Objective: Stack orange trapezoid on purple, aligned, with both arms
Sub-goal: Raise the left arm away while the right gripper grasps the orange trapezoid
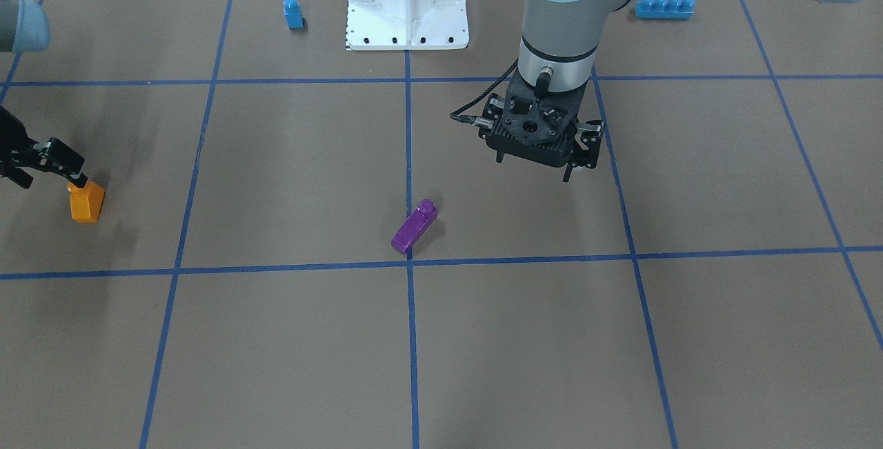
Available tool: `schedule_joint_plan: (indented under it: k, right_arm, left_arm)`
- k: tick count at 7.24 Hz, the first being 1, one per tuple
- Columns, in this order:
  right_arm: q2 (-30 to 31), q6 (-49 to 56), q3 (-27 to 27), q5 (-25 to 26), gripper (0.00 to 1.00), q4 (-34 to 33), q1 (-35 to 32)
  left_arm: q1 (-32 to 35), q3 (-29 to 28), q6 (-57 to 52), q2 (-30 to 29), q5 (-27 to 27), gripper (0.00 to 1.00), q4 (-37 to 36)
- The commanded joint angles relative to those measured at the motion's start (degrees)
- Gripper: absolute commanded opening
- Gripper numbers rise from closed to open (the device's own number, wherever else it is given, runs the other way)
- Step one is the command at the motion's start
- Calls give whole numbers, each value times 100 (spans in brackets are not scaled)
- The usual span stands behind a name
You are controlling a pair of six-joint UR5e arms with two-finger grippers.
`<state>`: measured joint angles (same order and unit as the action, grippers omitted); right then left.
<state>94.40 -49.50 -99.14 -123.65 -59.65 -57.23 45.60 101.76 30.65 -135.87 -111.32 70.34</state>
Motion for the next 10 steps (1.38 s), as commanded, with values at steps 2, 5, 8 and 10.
schedule_joint_plan:
  k: [2,5,8,10]
  right_arm:
    - [-211,-25,359,228,100,23,379]
    - [-300,45,562,228,97,23,379]
    - [-317,63,676,219,66,23,379]
    - [-361,115,668,166,7,23,379]
  left_arm:
    - [2,28,-24,78,5,100,-3]
    - [-42,19,-15,78,5,100,-3]
    - [-42,19,-15,78,5,100,-3]
    - [-42,19,-15,78,5,100,-3]
